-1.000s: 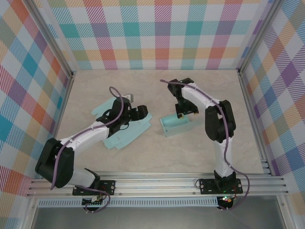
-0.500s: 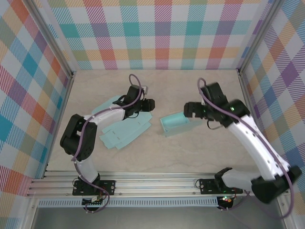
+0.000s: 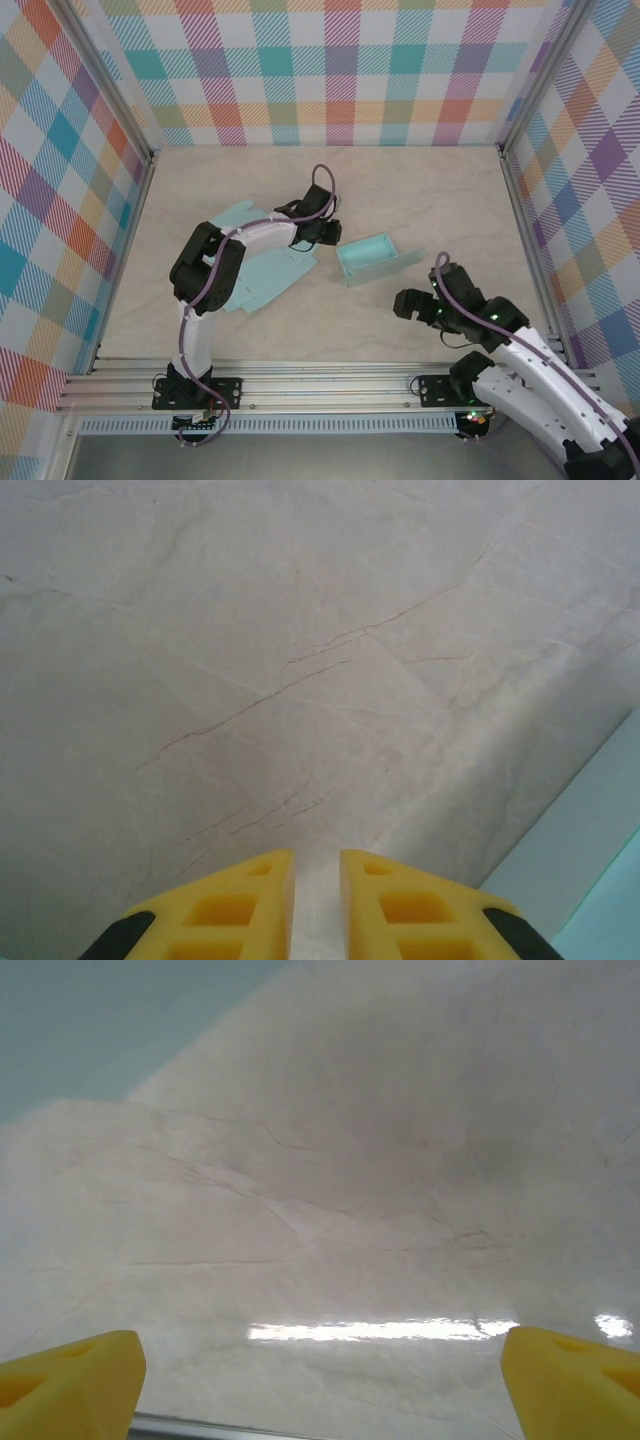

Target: Fold the paper box

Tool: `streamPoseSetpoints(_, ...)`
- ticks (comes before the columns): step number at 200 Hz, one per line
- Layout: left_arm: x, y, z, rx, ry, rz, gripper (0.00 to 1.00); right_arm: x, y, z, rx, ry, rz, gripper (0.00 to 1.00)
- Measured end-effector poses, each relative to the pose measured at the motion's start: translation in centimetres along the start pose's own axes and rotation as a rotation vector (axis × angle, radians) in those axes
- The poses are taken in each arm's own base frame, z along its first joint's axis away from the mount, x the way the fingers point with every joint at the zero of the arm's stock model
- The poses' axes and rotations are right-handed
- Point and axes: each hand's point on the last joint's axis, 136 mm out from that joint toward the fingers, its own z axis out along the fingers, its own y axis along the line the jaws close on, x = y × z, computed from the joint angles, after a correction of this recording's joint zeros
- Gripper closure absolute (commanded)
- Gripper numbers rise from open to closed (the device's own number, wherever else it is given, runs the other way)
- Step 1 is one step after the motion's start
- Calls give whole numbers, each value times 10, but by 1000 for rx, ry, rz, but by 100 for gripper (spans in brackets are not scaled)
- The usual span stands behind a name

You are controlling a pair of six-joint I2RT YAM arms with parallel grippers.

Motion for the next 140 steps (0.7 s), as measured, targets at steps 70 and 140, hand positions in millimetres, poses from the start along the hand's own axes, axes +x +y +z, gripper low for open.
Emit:
streamPoseSetpoints(70,21,-6,18,18,53,11,84,-8,7,80,41,53,140,40)
streamPoseSetpoints(140,48,-27,9,139,22,-20,86,-23,1,92,57,189,274,41)
